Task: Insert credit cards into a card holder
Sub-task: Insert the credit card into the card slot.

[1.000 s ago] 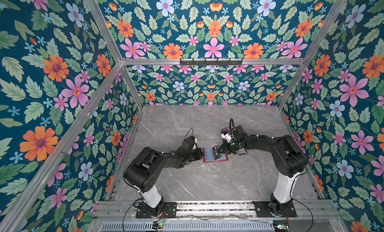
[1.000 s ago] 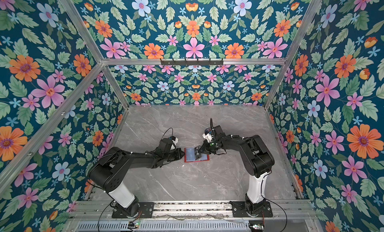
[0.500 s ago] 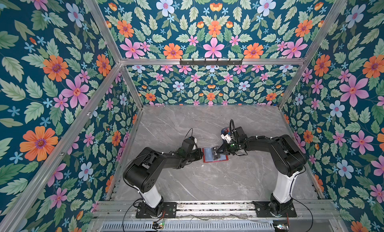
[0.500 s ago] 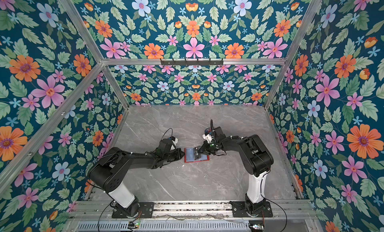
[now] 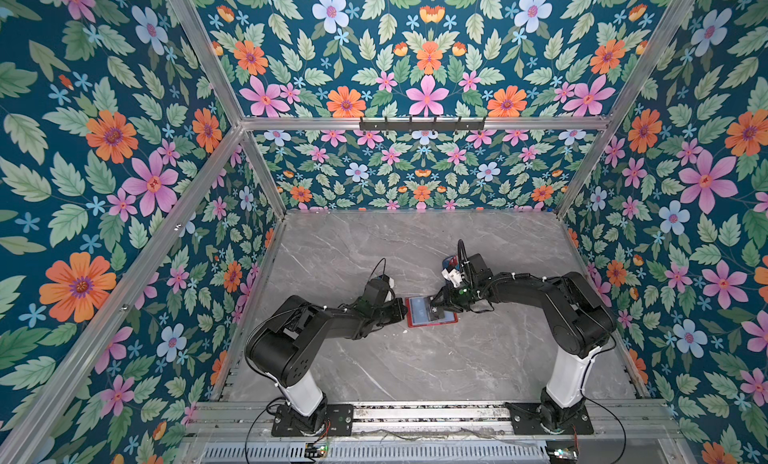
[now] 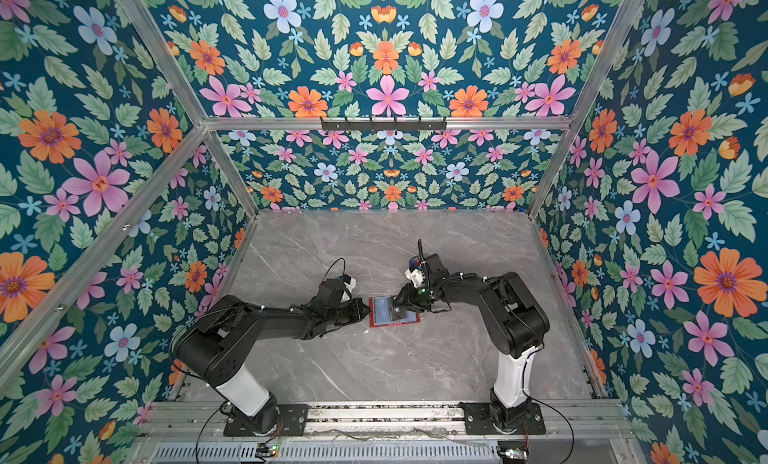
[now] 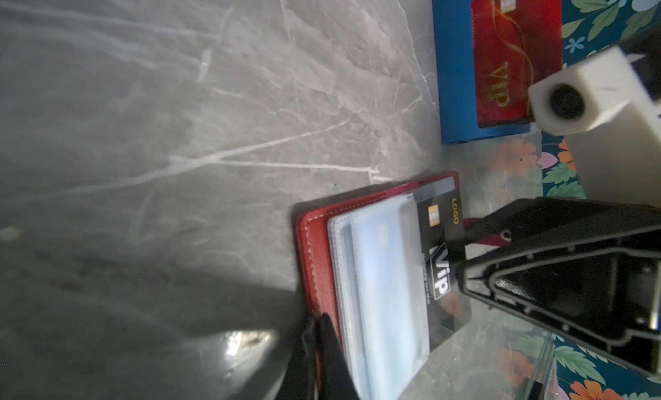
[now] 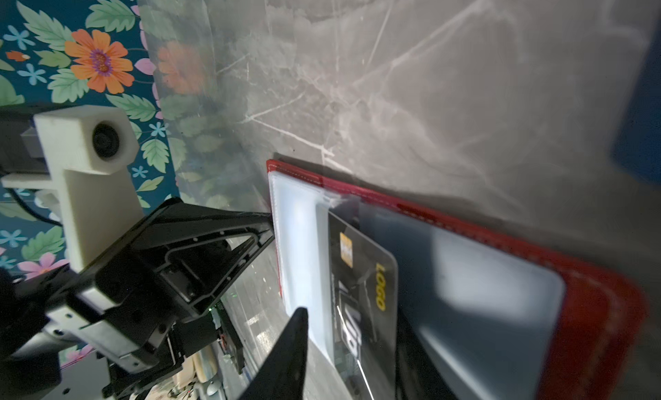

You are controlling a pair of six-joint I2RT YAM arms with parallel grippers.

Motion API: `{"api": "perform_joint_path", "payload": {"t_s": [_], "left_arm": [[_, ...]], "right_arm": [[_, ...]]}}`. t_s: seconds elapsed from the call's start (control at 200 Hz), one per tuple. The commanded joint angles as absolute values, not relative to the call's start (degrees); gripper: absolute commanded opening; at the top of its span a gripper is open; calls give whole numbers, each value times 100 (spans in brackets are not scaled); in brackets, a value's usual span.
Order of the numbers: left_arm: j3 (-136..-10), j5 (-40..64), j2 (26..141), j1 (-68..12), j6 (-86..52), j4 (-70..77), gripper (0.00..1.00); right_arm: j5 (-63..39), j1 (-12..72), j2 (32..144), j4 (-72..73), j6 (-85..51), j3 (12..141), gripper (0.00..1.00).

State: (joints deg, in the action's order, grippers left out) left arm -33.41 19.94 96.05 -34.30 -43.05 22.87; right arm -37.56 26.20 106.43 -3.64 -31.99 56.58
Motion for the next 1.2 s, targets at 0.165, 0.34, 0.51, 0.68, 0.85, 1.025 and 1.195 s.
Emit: {"api": "perform_joint_path", "payload": {"t_s": [0.165,0.34,0.51,0.68,0.85,1.025,1.195], "left_arm": [[-3278,1984,9644,-3445,-4280,1652,8],[-3278,1998,9642,-3451,-4281,1657,8],[-3278,1995,9642,-3453,-4271,1660,8],[-3287,2004,9668,-3450,-4270,1653,8],[-3296,2011,9677,-3447,-4259,1644,8],[-3304,2022,9696,-3453,-4236,1635,8],[-3318,2020,9712,-3450,-4229,1622,8]], "right_arm": [[-2583,2754,10278,-1081,-2932,5691,65],[-2159,2886,10143,-1417,-2813,5811,72],[-1452,3100,10143,-1984,-2689,6116,67],[-939,3294,10207,-2391,-2619,6390,59],[-627,3405,10291,-2637,-2599,6545,36],[-432,3445,10441,-2858,-2570,6694,15],[-276,3523,10640,-3061,-2529,6852,11]]}}
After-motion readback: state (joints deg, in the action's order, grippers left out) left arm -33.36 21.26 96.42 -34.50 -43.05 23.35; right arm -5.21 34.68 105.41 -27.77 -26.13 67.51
